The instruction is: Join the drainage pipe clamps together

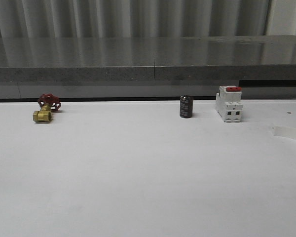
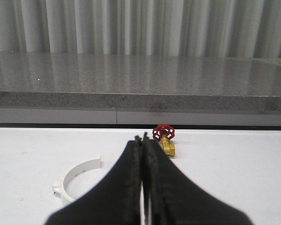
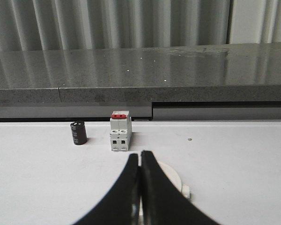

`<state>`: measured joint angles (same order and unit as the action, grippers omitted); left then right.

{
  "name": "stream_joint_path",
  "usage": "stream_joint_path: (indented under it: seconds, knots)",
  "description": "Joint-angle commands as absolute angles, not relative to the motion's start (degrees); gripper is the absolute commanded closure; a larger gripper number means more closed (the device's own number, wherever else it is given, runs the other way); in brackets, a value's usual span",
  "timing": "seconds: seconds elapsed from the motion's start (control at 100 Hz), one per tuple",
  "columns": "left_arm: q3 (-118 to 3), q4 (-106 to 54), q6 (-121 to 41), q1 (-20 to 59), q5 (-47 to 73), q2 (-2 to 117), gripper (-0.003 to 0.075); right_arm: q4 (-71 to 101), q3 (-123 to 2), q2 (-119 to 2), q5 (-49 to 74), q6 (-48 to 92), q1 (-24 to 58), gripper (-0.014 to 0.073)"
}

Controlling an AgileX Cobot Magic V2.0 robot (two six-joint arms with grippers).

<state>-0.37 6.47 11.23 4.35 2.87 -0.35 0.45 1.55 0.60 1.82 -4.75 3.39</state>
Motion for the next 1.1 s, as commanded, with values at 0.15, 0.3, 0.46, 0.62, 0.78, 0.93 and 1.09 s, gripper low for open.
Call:
stream_joint_path:
  seconds: [0.15,0.3,0.46,0.62,0.78,0.93,1.09]
  knots:
    - [1.7,6.4,11.7,4.3,-1.4,-2.1,0.074,0.0,0.7,1.8,-3.0,-4.8,3.5,0.0661]
    - [1.0,6.1,11.7,4.3,-2.3,-2.1,0.074,0.0,0.7,1.8,-3.0,-4.8,3.5,0.0661]
    - [-4.9,5.1,11.7,4.3,3.0,0.2,0.074,0.0,0.7,1.8,-3.0,-4.8,3.5,0.0661]
    - [-17.5,4.0,11.7,4.3,11.3,7.7,0.074,0.0,0.7,1.8,-3.0,-4.8,3.5,0.0661]
    - [-33.1,4.5,11.7,4.3,31.7,18.6,0.074,0.0,0.7,1.8,-3.0,-4.8,3.5,0.0661]
    - [-42.6,4.4,11.7,4.3,44.0,27.4,0.074,0.0,0.7,1.8,-3.0,-4.8,3.5,0.0661]
    - [-45.2,4.4,11.7,4.3,46.9,32.7,0.074,0.0,0.7,1.8,-3.0,-4.8,3.5,0.0661]
